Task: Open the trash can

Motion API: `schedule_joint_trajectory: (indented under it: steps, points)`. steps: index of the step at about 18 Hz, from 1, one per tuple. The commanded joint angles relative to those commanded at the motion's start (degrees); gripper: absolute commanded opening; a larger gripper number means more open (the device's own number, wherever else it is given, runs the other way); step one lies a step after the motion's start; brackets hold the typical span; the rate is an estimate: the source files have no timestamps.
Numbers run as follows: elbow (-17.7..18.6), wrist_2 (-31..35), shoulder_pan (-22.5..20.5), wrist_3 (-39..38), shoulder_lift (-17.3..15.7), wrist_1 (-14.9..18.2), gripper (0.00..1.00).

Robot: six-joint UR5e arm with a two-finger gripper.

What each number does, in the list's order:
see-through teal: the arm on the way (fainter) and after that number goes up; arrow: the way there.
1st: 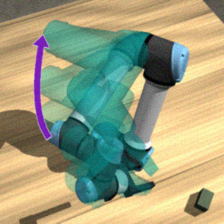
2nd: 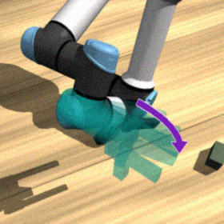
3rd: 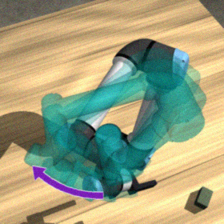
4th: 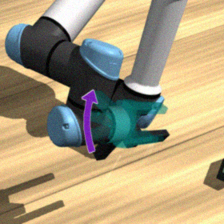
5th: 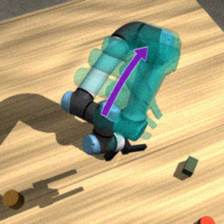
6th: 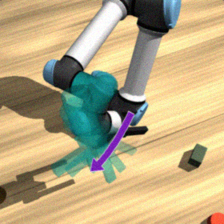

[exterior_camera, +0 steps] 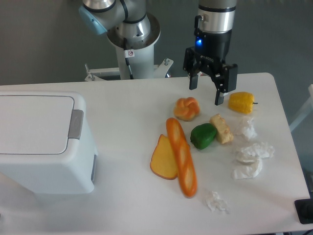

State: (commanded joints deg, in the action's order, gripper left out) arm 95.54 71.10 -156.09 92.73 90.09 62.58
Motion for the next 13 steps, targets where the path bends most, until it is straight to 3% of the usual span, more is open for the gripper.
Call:
schedule_joint_trajectory:
  steps: [13]
  points:
    - [-0.1,-2.8,-0.3,-0.4,0.0,0.3,1.00]
